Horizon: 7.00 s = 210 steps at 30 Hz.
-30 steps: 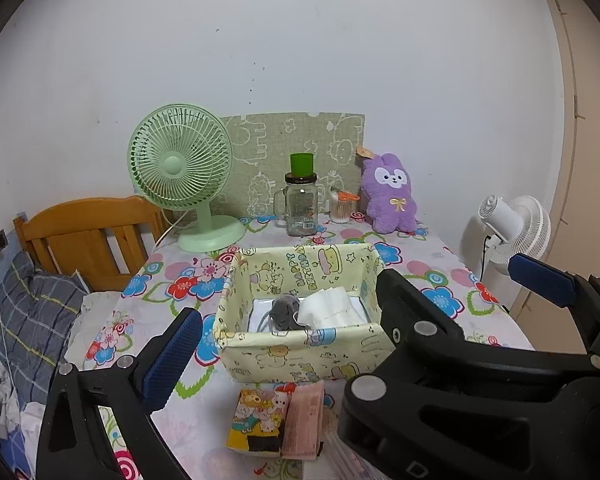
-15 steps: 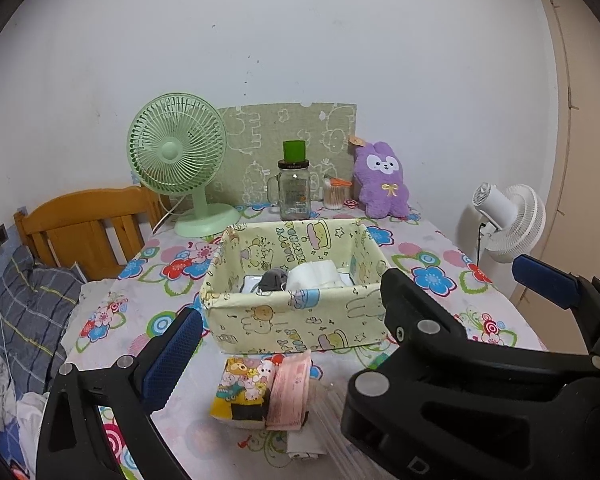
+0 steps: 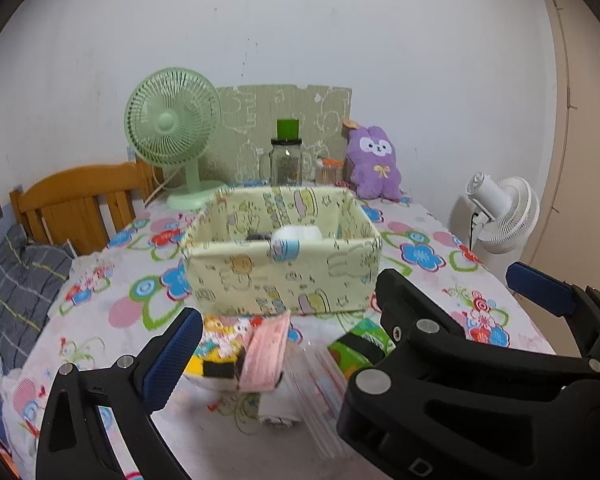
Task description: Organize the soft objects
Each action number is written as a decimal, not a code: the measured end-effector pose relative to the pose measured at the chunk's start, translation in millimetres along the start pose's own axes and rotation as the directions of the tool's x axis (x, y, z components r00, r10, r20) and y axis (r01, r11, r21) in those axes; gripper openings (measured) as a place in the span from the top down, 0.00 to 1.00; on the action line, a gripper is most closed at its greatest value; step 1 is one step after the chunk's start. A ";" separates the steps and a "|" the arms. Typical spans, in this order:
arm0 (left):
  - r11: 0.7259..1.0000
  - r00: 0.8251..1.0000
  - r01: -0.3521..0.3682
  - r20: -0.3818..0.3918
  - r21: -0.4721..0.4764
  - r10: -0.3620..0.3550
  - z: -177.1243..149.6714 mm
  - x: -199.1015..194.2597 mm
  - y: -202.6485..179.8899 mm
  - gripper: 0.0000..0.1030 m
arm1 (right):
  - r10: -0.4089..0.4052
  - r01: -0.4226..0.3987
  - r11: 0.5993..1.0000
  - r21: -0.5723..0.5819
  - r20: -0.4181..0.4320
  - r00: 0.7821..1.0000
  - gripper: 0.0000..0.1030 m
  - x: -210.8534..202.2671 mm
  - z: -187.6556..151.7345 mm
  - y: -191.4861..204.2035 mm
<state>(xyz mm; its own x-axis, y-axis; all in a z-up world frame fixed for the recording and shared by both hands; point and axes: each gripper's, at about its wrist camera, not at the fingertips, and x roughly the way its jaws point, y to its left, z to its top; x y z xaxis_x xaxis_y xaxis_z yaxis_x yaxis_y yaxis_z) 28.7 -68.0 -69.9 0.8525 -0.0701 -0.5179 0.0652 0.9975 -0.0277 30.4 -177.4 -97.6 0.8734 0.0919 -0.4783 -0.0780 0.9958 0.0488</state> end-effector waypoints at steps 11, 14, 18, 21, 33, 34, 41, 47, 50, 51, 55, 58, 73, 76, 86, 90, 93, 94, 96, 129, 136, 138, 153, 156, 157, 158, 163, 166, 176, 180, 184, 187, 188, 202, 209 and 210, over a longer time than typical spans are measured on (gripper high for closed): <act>1.000 1.000 -0.007 -0.027 0.013 0.008 -27.0 10.1 -6.7 0.01 | -0.007 0.008 1.000 0.011 -0.034 0.999 0.01 9.8 -30.0 -9.8; 1.000 0.999 -0.006 -0.044 0.013 0.006 -32.8 14.8 -8.3 0.01 | -0.009 0.010 1.000 0.017 -0.047 0.999 0.01 13.7 -36.6 -12.4; 1.000 0.998 0.003 -0.070 0.009 -0.002 -39.8 22.5 -10.3 0.06 | -0.018 0.020 1.000 0.023 -0.067 0.998 0.01 21.4 -44.2 -15.7; 1.000 0.996 0.002 -0.088 0.004 -0.002 -42.9 28.6 -11.6 0.09 | -0.021 0.024 0.999 0.028 -0.086 0.996 0.01 27.1 -47.9 -18.4; 1.000 0.982 0.002 -0.189 -0.024 -0.007 -50.6 52.4 -16.2 0.23 | -0.021 0.030 0.997 0.064 -0.146 0.989 0.02 51.9 -55.9 -28.7; 1.000 0.980 0.002 -0.200 -0.023 -0.007 -51.0 55.1 -17.1 0.23 | -0.018 0.029 0.997 0.068 -0.150 0.989 0.02 53.2 -56.3 -29.4; 1.000 0.976 -0.012 -0.218 -0.024 0.006 -53.3 62.8 -20.6 0.47 | -0.019 0.033 0.997 0.076 -0.186 0.982 0.05 67.6 -59.2 -33.1; 0.999 0.969 -0.011 -0.245 -0.037 0.002 -56.1 70.1 -19.8 0.63 | -0.014 0.032 0.996 0.081 -0.205 0.979 0.21 72.5 -61.8 -34.8; 0.999 0.969 -0.013 -0.245 -0.036 0.004 -56.8 70.3 -20.0 0.68 | -0.003 0.024 0.995 0.092 -0.217 0.976 0.34 74.9 -63.5 -36.0; 0.999 0.970 -0.014 -0.244 -0.036 0.005 -57.1 70.0 -20.1 0.69 | -0.001 0.023 0.995 0.095 -0.219 0.976 0.42 75.4 -63.7 -36.6; 0.999 0.971 -0.013 -0.239 -0.035 0.004 -57.2 68.5 -21.1 0.74 | 0.008 0.017 0.994 0.110 -0.226 0.974 0.61 74.7 -65.2 -37.6; 0.999 0.974 -0.010 -0.227 -0.031 0.003 -56.5 65.6 -21.2 0.78 | 0.001 0.024 0.993 0.112 -0.213 0.977 0.66 71.5 -65.1 -37.3; 0.999 0.984 0.021 -0.175 -0.025 -0.025 -49.2 44.6 -19.6 0.81 | -0.019 0.037 0.993 0.115 -0.154 0.988 0.70 46.6 -58.5 -34.9; 1.000 0.985 0.014 -0.174 -0.025 -0.019 -46.7 40.7 -18.1 0.81 | -0.022 0.039 0.993 0.113 -0.144 0.989 0.70 41.9 -56.2 -33.3; 0.999 0.990 0.021 -0.139 -0.033 -0.026 -32.3 24.0 -13.1 0.81 | -0.019 0.030 0.994 0.106 -0.108 0.994 0.70 24.8 -39.5 -25.4; 0.999 0.992 0.023 -0.125 -0.038 -0.028 -27.1 18.2 -10.0 0.81 | -0.017 0.027 0.994 0.104 -0.093 0.996 0.70 19.0 -33.7 -21.3; 0.999 0.993 0.023 -0.116 -0.042 -0.028 -23.0 13.2 -7.4 0.81 | -0.015 0.024 0.995 0.101 -0.085 0.996 0.70 15.1 -29.1 -18.3; 0.999 0.993 0.023 -0.113 -0.043 -0.027 -21.9 12.3 -6.8 0.81 | -0.014 0.022 0.995 0.100 -0.083 0.996 0.70 14.0 -27.5 -17.3; 0.999 0.994 0.024 -0.108 -0.046 -0.029 -18.1 8.3 -5.1 0.81 | -0.010 0.018 0.995 0.099 -0.077 0.997 0.70 10.8 -24.2 -15.5; 0.999 0.999 0.047 0.003 -0.017 -0.047 46.6 -24.8 12.8 0.81 | 0.030 -0.031 0.996 0.085 0.011 0.999 0.70 -19.3 40.2 12.6; 0.998 0.998 0.059 0.022 -0.011 -0.059 60.8 -22.2 17.1 0.81 | 0.037 -0.039 0.996 0.085 0.029 0.999 0.70 -17.0 56.6 16.8; 0.998 0.998 0.057 0.029 -0.010 -0.056 63.5 -20.7 19.0 0.81 | 0.042 -0.044 0.995 0.085 0.030 0.999 0.70 -14.5 59.3 17.4; 0.998 0.998 0.053 0.031 -0.027 -0.053 81.7 3.1 30.7 0.81 | 0.082 -0.084 0.992 0.093 0.018 0.996 0.70 14.3 78.4 25.7; 0.999 0.998 0.047 0.031 -0.021 -0.047 85.5 8.9 31.8 0.81 | 0.078 -0.079 0.993 0.087 0.017 0.997 0.70 20.8 81.4 26.2; 0.999 0.999 0.045 0.032 -0.019 -0.044 87.1 11.4 32.4 0.81 | 0.076 -0.077 0.993 0.085 0.017 0.997 0.70 23.6 83.1 26.5; 0.999 0.999 0.044 0.032 -0.018 -0.043 88.1 12.8 32.4 0.81 | 0.075 -0.076 0.994 0.082 0.016 0.997 0.70 25.9 84.4 26.8; 0.999 0.999 0.033 0.023 -0.013 -0.032 94.0 26.8 35.2 0.81 | 0.070 -0.071 0.995 0.071 0.008 0.997 0.70 38.7 91.0 27.7; 1.000 1.000 0.024 0.019 -0.011 -0.024 96.7 34.6 36.4 0.81 | 0.065 -0.065 0.996 0.060 0.004 0.998 0.70 45.9 94.2 27.5; 1.000 1.000 -0.001 0.001 -0.001 0.001 103.3 57.6 41.6 0.81 | 0.071 -0.071 0.997 0.035 -0.019 0.997 0.70 73.4 102.6 31.5; 1.000 1.000 -0.010 -0.007 -0.003 0.010 105.1 67.4 45.6 0.81 | 0.073 -0.072 0.997 0.023 -0.026 0.997 0.70 82.8 104.2 35.3; 1.000 0.999 -0.006 -0.036 -0.009 0.006 106.5 83.7 51.2 0.80 | 0.079 -0.078 0.997 0.018 -0.040 0.996 0.70 93.0 105.0 37.2; 1.000 0.999 0.000 -0.053 -0.011 -0.001 106.6 94.7 54.3 0.80 | 0.084 -0.083 0.996 0.017 -0.058 0.995 0.70 102.7 104.8 37.2; 1.000 0.999 0.000 -0.054 -0.009 -0.001 106.5 97.6 54.7 0.80 | 0.085 -0.084 0.996 0.019 -0.064 0.994 0.70 106.0 104.2 37.0; 0.999 0.993 -0.018 -0.118 0.026 0.021 104.5 146.6 61.8 0.78 | 0.130 -0.132 0.991 -0.005 -0.114 0.985 0.70 150.7 100.8 39.7; 0.998 0.989 -0.049 -0.140 0.026 0.053 98.3 163.4 67.7 0.72 | 0.155 -0.158 0.987 -0.007 -0.149 0.977 0.70 171.1 94.2 42.9; 0.998 0.988 -0.050 -0.145 0.029 0.053 97.5 164.9 68.2 0.68 | 0.157 -0.159 0.987 -0.007 -0.151 0.976 0.70 172.6 93.5 42.7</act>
<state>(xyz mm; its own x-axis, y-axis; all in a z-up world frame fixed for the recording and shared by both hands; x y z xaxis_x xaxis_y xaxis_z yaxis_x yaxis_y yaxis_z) 224.4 -12.6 -73.8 0.7705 -0.0145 -0.6373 0.0376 0.9990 0.0228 222.7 -119.5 -96.0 0.7675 0.2464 -0.5919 -0.2195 0.9684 0.1186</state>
